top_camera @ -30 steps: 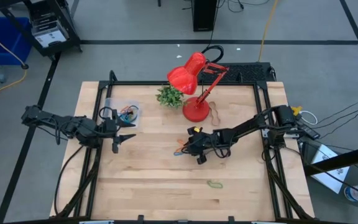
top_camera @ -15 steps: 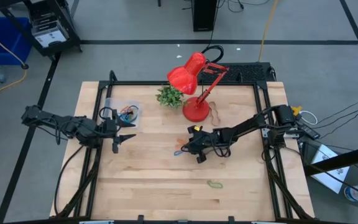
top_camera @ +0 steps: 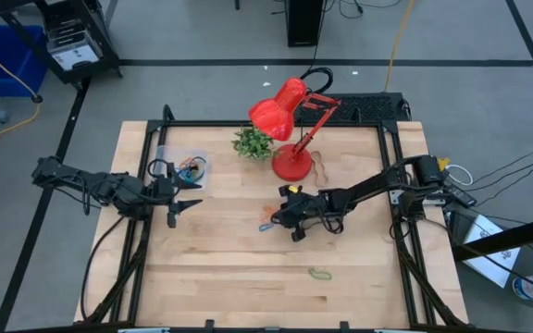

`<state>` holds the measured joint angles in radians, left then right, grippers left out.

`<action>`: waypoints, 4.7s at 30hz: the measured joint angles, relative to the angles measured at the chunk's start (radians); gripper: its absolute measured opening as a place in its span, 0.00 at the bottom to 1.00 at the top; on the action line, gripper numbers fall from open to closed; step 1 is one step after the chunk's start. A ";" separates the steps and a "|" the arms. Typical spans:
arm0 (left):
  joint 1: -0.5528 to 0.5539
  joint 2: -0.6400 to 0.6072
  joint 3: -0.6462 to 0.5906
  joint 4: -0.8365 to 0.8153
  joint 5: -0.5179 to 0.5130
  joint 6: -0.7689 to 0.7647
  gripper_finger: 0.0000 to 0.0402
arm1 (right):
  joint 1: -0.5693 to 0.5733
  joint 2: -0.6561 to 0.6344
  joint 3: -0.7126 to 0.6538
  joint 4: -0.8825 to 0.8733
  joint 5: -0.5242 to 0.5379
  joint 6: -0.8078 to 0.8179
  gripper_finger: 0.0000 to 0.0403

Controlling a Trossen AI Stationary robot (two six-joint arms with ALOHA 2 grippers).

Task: Pick and place rubber bands into bin
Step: Put the orange rubber band into the transparent bin

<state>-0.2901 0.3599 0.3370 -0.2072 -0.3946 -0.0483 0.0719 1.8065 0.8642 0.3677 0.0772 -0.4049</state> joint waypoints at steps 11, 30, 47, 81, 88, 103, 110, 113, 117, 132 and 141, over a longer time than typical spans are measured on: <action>0.000 0.000 0.000 0.001 0.000 -0.010 0.50 | 0.000 -0.230 0.000 0.009 0.007 0.000 0.00; 0.032 0.274 0.000 0.325 0.042 0.118 0.50 | 0.002 -0.263 0.000 0.088 0.000 0.024 0.00; 0.204 0.776 0.000 0.892 0.225 0.093 0.50 | 0.001 -0.263 0.000 0.107 -0.004 0.023 0.00; 0.246 1.193 0.245 0.989 0.340 0.164 0.50 | 0.001 -0.263 0.000 0.095 -0.004 0.026 0.00; 0.246 1.193 0.247 0.995 0.340 0.228 0.50 | 0.001 -0.263 0.000 0.082 -0.004 0.046 0.00; 0.253 1.192 0.247 0.997 0.340 0.256 0.13 | 0.001 -0.263 0.000 0.066 -0.002 0.049 0.00; 0.264 1.192 0.247 0.994 0.341 0.255 0.03 | 0.001 -0.263 0.000 0.066 -0.001 0.045 0.00; 0.264 1.192 0.247 0.986 0.341 0.258 0.03 | 0.001 -0.263 0.000 0.066 -0.001 0.045 0.00; 0.264 1.192 0.247 0.986 0.341 0.259 0.02 | 0.001 -0.263 0.000 0.066 -0.001 0.045 0.00; 0.264 1.192 0.246 0.980 0.342 0.257 0.01 | 0.001 -0.263 0.000 0.069 -0.001 0.060 0.00; 0.264 1.192 0.246 0.975 0.342 0.257 0.01 | 0.001 -0.263 0.000 0.069 -0.001 0.090 0.14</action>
<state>-0.0265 1.5520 0.5835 0.7675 -0.0528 0.2085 0.0731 1.5433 0.8642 0.4370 0.0765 -0.3154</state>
